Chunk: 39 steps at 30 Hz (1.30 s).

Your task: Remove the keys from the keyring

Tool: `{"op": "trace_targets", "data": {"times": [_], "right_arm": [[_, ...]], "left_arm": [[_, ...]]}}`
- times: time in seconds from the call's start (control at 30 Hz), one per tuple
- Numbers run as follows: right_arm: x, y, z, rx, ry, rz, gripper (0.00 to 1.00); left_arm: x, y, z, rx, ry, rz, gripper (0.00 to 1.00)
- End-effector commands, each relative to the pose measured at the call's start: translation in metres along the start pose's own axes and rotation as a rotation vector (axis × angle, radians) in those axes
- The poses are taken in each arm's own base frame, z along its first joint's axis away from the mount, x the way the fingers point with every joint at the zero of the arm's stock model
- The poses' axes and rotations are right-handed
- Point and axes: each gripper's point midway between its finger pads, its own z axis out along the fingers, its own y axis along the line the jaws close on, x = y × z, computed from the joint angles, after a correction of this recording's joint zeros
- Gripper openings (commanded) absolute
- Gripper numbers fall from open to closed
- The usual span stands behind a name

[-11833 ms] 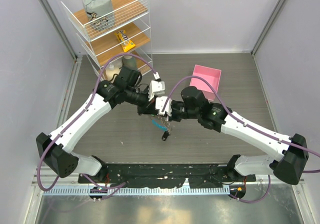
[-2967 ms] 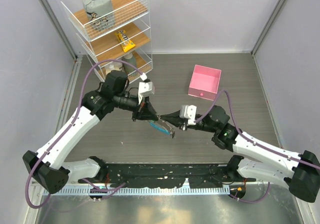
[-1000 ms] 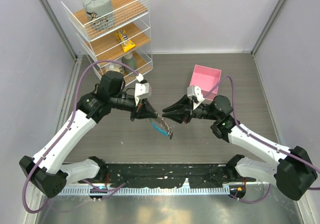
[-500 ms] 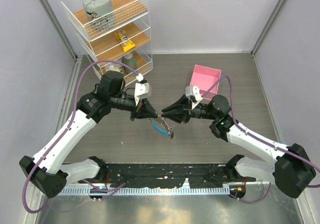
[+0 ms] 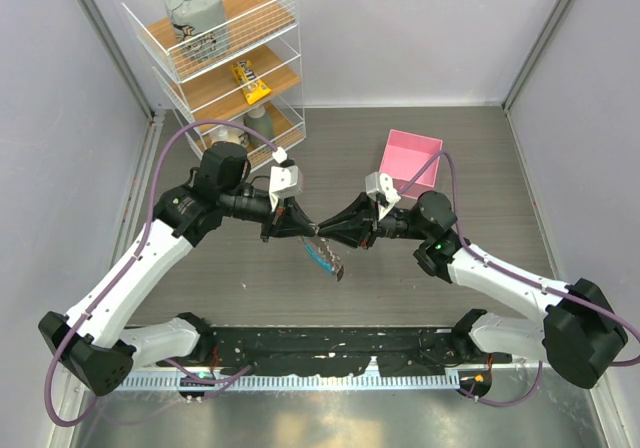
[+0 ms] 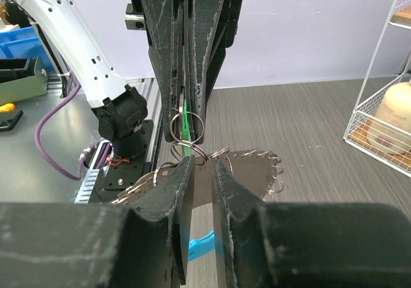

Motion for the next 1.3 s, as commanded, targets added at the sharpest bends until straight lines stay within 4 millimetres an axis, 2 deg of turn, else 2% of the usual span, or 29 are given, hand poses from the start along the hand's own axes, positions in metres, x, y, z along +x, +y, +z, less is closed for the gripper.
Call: {"op": "trace_targets", "data": {"times": [0.0,0.33,0.67,0.8,1.03,1.27], "right_arm": [[-0.017,0.005,0.005,-0.028,-0.04,-0.036,0.23],[-0.025,0.009,0.005,-0.033,-0.064,-0.064,0.05],[-0.024,0.014,0.001,-0.006,-0.041,-0.163,0.05],[-0.02,0.02,0.004,0.024,0.017,-0.278,0.05],[-0.021,0.016,0.008,0.117,0.143,-0.494,0.05],[-0.021,0.034,0.011,0.13,0.193,-0.729,0.05]], "left_arm": [[-0.024,-0.003,-0.004,0.004,-0.067,0.091,0.0],[-0.022,-0.002,-0.003,0.006,-0.067,0.085,0.0],[-0.023,0.001,-0.001,-0.008,-0.059,0.049,0.0],[-0.021,0.003,0.0,-0.002,-0.048,0.021,0.0],[-0.019,0.005,0.003,0.008,-0.04,-0.001,0.0],[-0.015,0.013,0.004,-0.024,-0.012,-0.034,0.0]]}}
